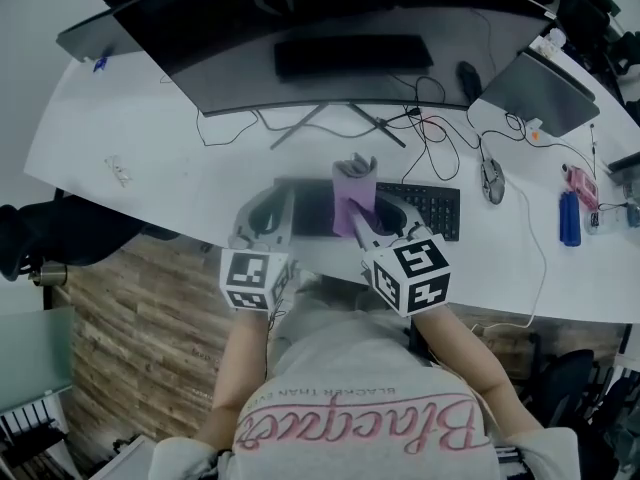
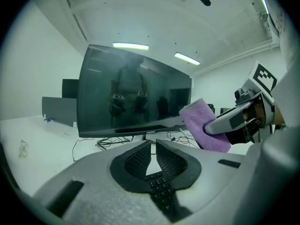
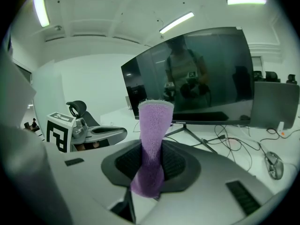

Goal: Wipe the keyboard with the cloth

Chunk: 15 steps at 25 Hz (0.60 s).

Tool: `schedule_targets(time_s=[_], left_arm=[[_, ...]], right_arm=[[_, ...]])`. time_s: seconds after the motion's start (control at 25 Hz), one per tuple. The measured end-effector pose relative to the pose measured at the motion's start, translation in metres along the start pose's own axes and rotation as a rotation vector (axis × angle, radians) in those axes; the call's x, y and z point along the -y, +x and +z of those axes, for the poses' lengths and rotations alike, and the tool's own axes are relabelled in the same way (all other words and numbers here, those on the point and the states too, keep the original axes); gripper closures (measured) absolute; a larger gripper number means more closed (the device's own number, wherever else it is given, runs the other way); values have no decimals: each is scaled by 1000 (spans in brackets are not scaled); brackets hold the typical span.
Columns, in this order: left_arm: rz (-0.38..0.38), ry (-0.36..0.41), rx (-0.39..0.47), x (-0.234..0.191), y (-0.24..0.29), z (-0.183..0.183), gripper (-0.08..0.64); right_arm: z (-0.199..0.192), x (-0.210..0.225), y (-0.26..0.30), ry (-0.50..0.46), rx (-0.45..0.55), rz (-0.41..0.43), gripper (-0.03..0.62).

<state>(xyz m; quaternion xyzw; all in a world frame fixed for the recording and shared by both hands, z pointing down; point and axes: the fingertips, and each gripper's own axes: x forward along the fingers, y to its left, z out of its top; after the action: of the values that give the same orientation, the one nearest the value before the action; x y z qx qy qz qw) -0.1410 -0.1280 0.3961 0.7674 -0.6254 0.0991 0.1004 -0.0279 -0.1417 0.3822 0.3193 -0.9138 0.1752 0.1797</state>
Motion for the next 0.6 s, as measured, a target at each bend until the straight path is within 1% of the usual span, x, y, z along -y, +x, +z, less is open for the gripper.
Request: schedule_targets(time_s=[0.16,0.32,0.44,0.56,0.6], left_arm=[[24,-7,-26,-18,-8,-8,552],[37,-11,-41,-36,-12,-15,551],[45,-18,-57,-48,-14,-23,548],[52,-25,-70,-62,-17,-30,504],[56,-30,-71,-67,-18,-32,502]], right_arm=[[-4,-22,23,10,-28,49,505],[-18,-46,50,25,-89,104,505],[-37,-64,68,72,-157,152,505],[-56,-81,84,125,-228,198,505],[-62,-86,89,136,-249,206,505]])
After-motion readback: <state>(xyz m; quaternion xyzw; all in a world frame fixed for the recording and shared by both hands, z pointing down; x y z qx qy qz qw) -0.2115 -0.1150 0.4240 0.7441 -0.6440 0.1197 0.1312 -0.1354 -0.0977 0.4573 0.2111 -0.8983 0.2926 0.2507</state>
